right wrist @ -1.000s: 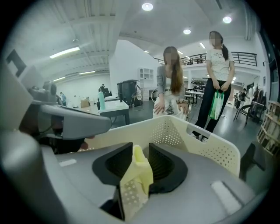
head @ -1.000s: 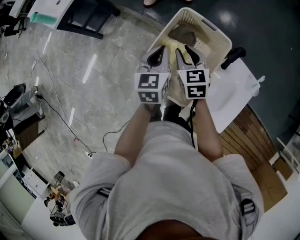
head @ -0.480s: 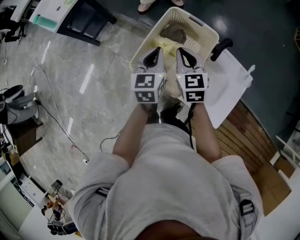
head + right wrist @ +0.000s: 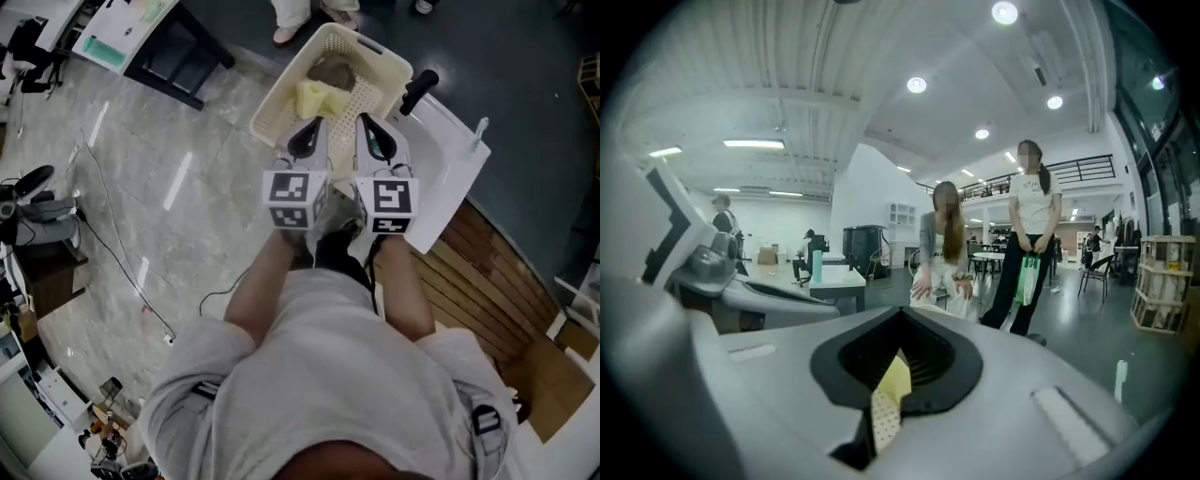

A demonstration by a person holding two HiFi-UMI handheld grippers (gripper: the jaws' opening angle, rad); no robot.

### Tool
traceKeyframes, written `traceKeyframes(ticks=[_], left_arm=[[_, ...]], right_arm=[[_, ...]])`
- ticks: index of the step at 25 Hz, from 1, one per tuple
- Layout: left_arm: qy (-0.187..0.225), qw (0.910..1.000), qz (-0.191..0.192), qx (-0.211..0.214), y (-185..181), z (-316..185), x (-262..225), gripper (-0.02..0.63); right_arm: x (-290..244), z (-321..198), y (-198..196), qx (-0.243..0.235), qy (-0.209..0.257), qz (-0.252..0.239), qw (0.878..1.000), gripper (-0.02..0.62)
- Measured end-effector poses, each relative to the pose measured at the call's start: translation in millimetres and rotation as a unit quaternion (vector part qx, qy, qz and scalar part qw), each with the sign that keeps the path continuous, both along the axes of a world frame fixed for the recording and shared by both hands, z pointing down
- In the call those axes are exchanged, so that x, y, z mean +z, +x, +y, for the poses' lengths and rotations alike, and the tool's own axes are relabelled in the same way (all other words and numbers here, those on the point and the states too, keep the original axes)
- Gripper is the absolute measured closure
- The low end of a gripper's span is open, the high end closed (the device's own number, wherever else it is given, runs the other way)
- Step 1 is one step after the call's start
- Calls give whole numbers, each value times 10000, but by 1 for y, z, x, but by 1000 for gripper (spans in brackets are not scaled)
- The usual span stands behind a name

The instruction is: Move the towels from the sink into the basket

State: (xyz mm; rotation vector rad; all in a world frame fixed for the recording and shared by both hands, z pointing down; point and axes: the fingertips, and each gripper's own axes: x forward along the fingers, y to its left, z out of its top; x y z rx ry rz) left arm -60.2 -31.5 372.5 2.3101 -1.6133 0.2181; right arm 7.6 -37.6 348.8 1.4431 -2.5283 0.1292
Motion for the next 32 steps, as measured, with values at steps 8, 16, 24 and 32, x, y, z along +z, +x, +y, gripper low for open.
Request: traceKeyframes(ticks=[8, 16, 24, 32], left_arm=[[349, 9970, 244, 639, -11, 51, -29, 589], [615, 9879, 398, 1366, -44, 113, -45, 589], [784, 9816, 555, 1649, -45, 142, -64, 590], [948, 9764, 578, 1854, -29, 152, -79, 589]], right_arm=[[-34, 48, -27, 505, 528, 11, 9973, 589], [-50, 122, -51, 1371, 762, 43, 9876, 589], [-69, 166, -47, 1716, 904, 216, 9808, 591], [-88, 177, -30, 1914, 1085, 185, 9753, 590]])
